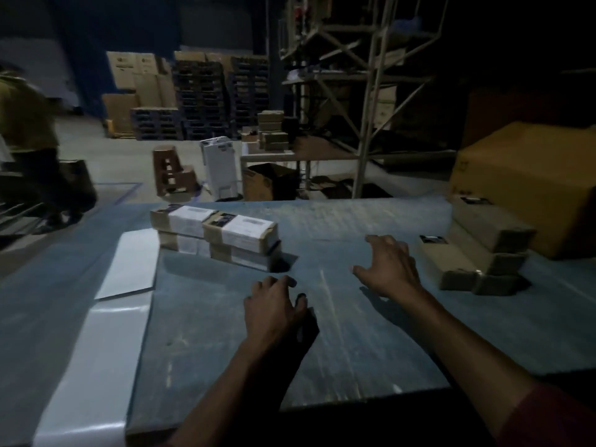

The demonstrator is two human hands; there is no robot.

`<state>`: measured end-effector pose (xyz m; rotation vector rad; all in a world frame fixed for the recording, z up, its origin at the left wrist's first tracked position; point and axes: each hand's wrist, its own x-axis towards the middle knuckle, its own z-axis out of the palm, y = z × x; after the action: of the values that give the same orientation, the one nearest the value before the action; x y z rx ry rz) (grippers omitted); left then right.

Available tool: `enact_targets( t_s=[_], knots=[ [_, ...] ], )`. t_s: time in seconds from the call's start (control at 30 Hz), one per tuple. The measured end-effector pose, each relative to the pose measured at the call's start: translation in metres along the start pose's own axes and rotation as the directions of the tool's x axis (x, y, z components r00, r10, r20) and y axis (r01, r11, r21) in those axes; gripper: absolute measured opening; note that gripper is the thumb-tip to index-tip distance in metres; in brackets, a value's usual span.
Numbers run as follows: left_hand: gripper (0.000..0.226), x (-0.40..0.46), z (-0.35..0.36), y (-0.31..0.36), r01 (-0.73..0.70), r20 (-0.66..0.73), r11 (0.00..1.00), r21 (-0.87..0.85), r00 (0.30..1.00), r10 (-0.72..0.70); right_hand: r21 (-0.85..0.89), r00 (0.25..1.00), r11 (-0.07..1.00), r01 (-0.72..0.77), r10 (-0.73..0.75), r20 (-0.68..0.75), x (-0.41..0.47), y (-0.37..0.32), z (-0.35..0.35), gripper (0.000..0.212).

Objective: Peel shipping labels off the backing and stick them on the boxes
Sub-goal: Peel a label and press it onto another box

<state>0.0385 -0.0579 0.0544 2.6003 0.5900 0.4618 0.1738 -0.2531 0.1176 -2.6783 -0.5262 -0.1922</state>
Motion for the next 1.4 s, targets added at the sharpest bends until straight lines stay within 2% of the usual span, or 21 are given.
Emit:
enact_targets(
  t_s=[0.1,0.2,0.3,0.4,0.5,0.63,0.8,0.83,0.9,0.97,1.03,1.2,1.33,1.4],
  knots=[
    [0.048,-0.008,0.025,0.039,-0.062,0.027,0.998,0.020,0.998,0.061,-0.204,0.988,0.970,-0.131,0.109,-0.112,-0.006,0.048,-0.023,0.065],
    [0.042,-0.019,0.037,0.052,-0.111,0.007,0.987,0.116,0.994,0.110,-0.324,0.960,0.906,-0.272,0.235,-0.150,-0.008,0.080,-0.032,0.076],
    [0.042,-0.019,0.037,0.045,-0.127,-0.002,0.987,0.102,0.992,0.128,-0.446,0.938,0.825,-0.346,0.318,-0.138,-0.010,0.095,-0.028,0.077],
    [0.042,-0.021,0.038,0.044,-0.132,-0.004,0.987,0.094,0.991,0.133,-0.497,0.936,0.795,-0.348,0.319,-0.147,-0.011,0.101,-0.020,0.061],
    [0.042,-0.024,0.040,0.045,-0.130,-0.009,0.988,0.087,0.991,0.131,-0.420,0.942,0.843,-0.336,0.292,-0.167,-0.008,0.108,-0.018,0.037],
    [0.041,-0.024,0.036,0.046,-0.129,0.002,0.987,0.096,0.992,0.130,-0.159,0.949,0.950,-0.270,0.234,-0.213,-0.009,0.116,-0.014,0.038],
    [0.037,-0.025,0.032,0.049,-0.102,-0.020,0.994,0.048,0.994,0.103,-0.025,0.951,0.975,-0.220,0.208,-0.229,-0.033,0.101,-0.018,0.034],
    [0.034,-0.025,0.033,0.048,-0.086,-0.024,0.996,0.001,0.996,0.086,-0.009,0.956,0.980,-0.198,0.191,-0.222,-0.041,0.094,-0.016,0.035],
    [0.039,-0.026,0.030,0.043,-0.021,-0.025,0.971,-0.238,1.000,0.016,0.008,0.976,0.993,-0.114,0.113,-0.186,-0.061,0.082,-0.010,0.034],
    [0.043,-0.028,0.021,0.033,0.055,0.030,0.880,-0.471,0.998,-0.046,0.056,0.988,0.998,-0.009,0.017,-0.150,-0.079,0.066,-0.003,0.032],
    [0.043,-0.033,0.007,0.020,0.035,0.027,0.868,-0.495,0.999,-0.025,0.103,0.993,0.991,0.086,-0.077,-0.088,-0.091,0.045,0.002,0.035],
    [0.030,-0.058,-0.034,-0.021,-0.041,-0.220,0.860,-0.509,0.972,-0.084,0.197,0.952,0.938,0.286,-0.301,0.051,-0.104,-0.014,0.017,0.036],
    [0.014,-0.070,-0.076,-0.055,-0.049,-0.313,0.863,-0.503,0.941,-0.129,0.253,0.887,0.884,0.394,-0.437,0.147,-0.088,-0.050,0.029,0.032],
    [0.010,-0.074,-0.097,-0.076,-0.033,-0.340,0.880,-0.474,0.929,-0.148,0.200,0.851,0.877,0.437,-0.475,0.224,-0.071,-0.065,0.031,0.034]
  ],
)
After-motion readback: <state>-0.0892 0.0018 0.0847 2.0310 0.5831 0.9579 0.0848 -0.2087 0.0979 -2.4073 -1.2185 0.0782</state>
